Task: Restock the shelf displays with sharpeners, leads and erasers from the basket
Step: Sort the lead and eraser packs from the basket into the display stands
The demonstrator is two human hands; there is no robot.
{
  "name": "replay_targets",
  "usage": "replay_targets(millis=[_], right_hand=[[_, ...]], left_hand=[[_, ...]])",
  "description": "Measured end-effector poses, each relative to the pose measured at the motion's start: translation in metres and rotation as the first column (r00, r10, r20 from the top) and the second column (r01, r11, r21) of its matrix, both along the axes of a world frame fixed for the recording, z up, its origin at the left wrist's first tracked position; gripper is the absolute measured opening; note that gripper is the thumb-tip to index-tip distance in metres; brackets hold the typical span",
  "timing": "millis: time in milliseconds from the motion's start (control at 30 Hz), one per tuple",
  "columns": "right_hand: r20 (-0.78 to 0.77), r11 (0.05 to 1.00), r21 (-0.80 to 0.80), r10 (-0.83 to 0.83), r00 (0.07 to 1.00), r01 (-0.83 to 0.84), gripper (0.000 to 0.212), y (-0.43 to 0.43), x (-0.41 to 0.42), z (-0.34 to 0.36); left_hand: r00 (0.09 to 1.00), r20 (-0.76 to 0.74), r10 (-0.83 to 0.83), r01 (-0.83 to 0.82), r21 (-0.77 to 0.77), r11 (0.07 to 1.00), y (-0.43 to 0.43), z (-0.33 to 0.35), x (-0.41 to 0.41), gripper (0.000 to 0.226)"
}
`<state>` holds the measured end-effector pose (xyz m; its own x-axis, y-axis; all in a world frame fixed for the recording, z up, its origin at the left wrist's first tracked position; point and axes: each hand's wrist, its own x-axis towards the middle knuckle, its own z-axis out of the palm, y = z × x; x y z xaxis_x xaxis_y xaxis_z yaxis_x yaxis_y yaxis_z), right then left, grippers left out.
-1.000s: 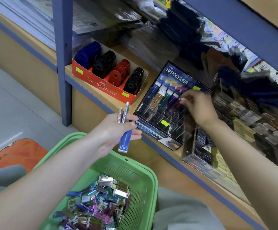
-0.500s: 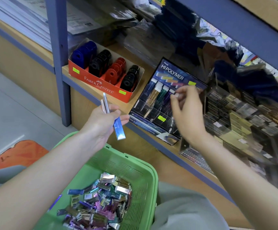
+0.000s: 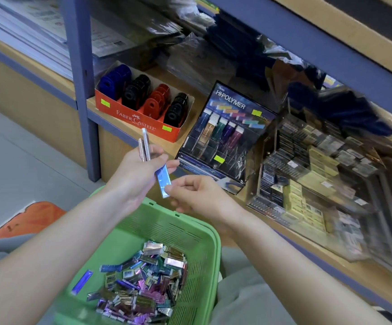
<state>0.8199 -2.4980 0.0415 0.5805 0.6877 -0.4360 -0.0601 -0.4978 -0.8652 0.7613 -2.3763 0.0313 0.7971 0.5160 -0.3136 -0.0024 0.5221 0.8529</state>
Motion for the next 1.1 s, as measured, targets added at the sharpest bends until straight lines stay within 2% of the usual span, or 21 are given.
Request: replay_targets(millis=[233, 367, 500, 600, 733, 833, 900, 967, 1033, 1100], right_hand=[[0.091, 1.000, 0.001, -0.011, 0.996, 0.011, 0.006, -0.014, 0.007, 0.013], [0.184, 0.997, -0.028, 0.072, 0.980, -0.069, 0.004, -0.011, 0.003, 0.018], [0.331, 0.990, -0.073, 0.142, 0.933, -0.125, 0.012, -0.006, 0.002, 0.022], [0.405, 0.994, -0.022, 0.107, 0.908, -0.107, 0.008, -0.004, 0.010, 0.030], [0.559, 0.999, 0.048, -0.048, 0.828, 0.025, 0.008, 0.010, 0.041, 0.043], [0.603, 0.982, 0.138, -0.189, 0.775, 0.132, 0.006, 0.025, 0.072, 0.050], [0.659, 0.966, 0.181, -0.257, 0.707, 0.183, 0.005, 0.034, 0.093, 0.050], [0.739, 0.963, 0.166, -0.264, 0.620, 0.212, 0.004, 0.041, 0.114, 0.046], [0.833, 0.969, 0.100, -0.206, 0.514, 0.226, 0.009, 0.046, 0.131, 0.041], [0.882, 0.972, 0.039, -0.143, 0.449, 0.231, 0.016, 0.051, 0.141, 0.035]], left_hand=[[0.988, -0.103, -0.119, 0.139, 0.212, 0.967, 0.001, 0.002, -0.015, 0.015], [0.978, -0.149, -0.146, 0.189, 0.341, 0.921, 0.001, 0.002, -0.020, 0.014], [0.961, -0.170, -0.221, 0.268, 0.356, 0.895, -0.002, 0.009, -0.028, 0.012], [0.959, -0.160, -0.234, 0.274, 0.304, 0.913, -0.003, 0.013, -0.031, 0.014], [0.965, -0.147, -0.217, 0.248, 0.243, 0.938, 0.005, 0.015, -0.035, 0.021], [0.977, -0.128, -0.168, 0.193, 0.214, 0.958, 0.010, 0.017, -0.035, 0.012], [0.979, -0.126, -0.160, 0.187, 0.239, 0.953, 0.013, 0.015, -0.034, 0.010], [0.977, -0.141, -0.161, 0.194, 0.270, 0.943, 0.016, 0.012, -0.033, 0.009], [0.975, -0.156, -0.156, 0.196, 0.292, 0.936, 0.020, 0.009, -0.031, 0.009], [0.973, -0.172, -0.155, 0.204, 0.324, 0.924, 0.022, 0.005, -0.029, 0.010]])
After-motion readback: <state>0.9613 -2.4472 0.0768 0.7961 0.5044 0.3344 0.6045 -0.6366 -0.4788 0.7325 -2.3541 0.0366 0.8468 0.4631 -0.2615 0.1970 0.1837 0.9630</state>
